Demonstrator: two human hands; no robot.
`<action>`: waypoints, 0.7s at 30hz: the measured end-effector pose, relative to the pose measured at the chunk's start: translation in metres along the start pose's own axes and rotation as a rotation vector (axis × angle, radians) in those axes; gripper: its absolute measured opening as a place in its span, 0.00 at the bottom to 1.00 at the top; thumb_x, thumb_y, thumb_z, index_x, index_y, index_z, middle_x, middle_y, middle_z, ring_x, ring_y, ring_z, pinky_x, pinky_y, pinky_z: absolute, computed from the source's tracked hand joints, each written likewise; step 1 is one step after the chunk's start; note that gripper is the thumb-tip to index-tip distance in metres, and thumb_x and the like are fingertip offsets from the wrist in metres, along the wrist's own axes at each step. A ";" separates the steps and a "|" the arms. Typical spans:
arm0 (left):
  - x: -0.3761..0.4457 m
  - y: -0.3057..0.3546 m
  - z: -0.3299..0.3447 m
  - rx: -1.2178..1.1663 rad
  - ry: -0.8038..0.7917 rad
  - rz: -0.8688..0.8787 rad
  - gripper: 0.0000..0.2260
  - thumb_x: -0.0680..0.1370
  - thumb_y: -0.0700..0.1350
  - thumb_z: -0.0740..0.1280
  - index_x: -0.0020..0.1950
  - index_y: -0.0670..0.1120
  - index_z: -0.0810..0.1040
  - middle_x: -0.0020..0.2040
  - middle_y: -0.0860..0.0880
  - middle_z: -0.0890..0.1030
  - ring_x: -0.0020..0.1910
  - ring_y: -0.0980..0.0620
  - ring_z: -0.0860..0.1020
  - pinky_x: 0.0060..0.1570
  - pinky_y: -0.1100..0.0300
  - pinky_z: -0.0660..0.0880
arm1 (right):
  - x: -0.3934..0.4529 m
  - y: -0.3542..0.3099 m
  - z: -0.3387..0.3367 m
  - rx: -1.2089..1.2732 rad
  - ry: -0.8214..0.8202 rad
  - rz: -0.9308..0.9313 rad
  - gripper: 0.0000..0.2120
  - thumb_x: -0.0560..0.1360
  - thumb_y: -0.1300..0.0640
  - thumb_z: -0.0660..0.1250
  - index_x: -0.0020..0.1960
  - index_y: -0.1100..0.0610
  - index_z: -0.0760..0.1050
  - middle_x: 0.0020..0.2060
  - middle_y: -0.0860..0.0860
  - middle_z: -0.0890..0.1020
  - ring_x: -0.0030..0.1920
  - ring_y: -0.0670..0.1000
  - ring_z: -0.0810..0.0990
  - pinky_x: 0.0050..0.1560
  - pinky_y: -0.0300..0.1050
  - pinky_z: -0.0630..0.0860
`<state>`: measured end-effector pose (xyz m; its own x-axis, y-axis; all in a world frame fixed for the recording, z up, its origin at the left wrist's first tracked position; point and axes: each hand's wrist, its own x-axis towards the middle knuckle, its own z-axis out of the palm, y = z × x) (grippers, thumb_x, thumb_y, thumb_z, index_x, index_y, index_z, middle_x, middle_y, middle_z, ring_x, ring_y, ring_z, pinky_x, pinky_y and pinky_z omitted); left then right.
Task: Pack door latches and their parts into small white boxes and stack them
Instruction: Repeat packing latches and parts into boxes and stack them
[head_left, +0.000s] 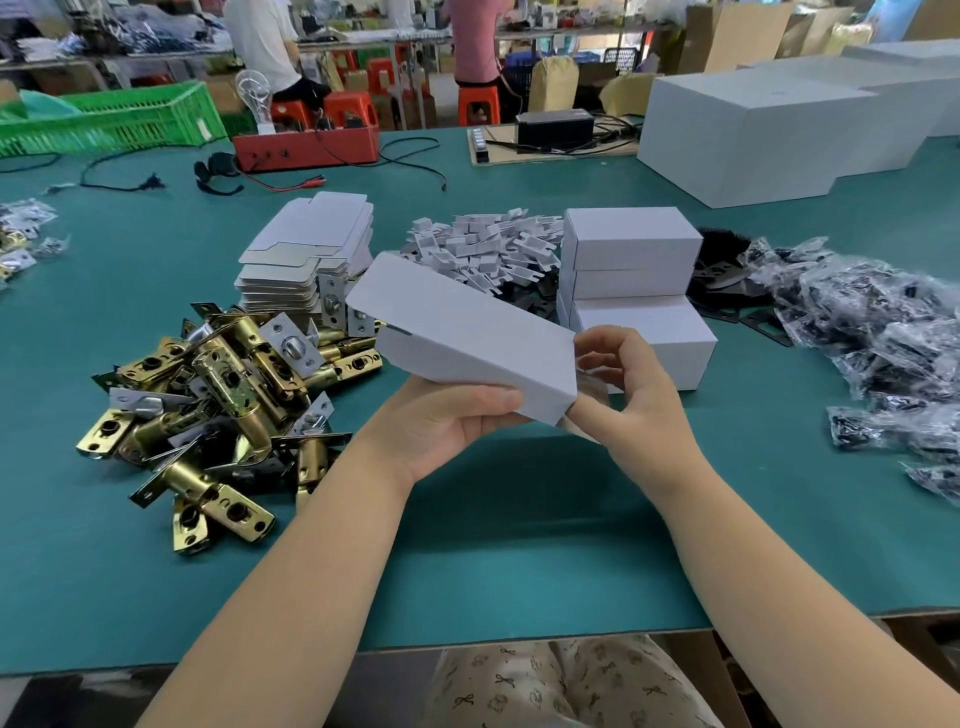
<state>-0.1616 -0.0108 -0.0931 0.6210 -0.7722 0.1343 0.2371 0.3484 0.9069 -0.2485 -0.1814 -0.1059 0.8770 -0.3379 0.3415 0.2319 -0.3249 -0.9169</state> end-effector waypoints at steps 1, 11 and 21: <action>0.000 0.000 0.000 0.009 -0.002 -0.007 0.19 0.66 0.35 0.72 0.56 0.44 0.80 0.51 0.44 0.84 0.53 0.45 0.82 0.48 0.53 0.81 | 0.001 0.000 0.000 0.028 -0.008 0.007 0.18 0.59 0.43 0.72 0.47 0.37 0.71 0.46 0.38 0.78 0.51 0.47 0.76 0.52 0.39 0.75; 0.003 -0.004 0.005 -0.095 0.092 -0.003 0.19 0.67 0.30 0.68 0.56 0.41 0.77 0.49 0.44 0.85 0.49 0.47 0.84 0.44 0.56 0.81 | 0.002 0.001 -0.001 0.210 -0.071 -0.002 0.20 0.62 0.48 0.71 0.52 0.37 0.72 0.49 0.39 0.79 0.54 0.48 0.77 0.53 0.45 0.77; 0.007 -0.003 0.004 -0.184 0.085 0.055 0.25 0.56 0.40 0.84 0.51 0.47 0.85 0.52 0.44 0.83 0.52 0.46 0.82 0.44 0.54 0.81 | 0.014 -0.003 -0.001 0.565 0.178 0.301 0.13 0.75 0.59 0.55 0.56 0.54 0.74 0.37 0.52 0.84 0.30 0.53 0.80 0.29 0.42 0.77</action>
<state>-0.1608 -0.0197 -0.0936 0.6960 -0.7041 0.1406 0.3285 0.4864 0.8096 -0.2376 -0.1863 -0.0977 0.8663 -0.4980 0.0383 0.2154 0.3033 -0.9282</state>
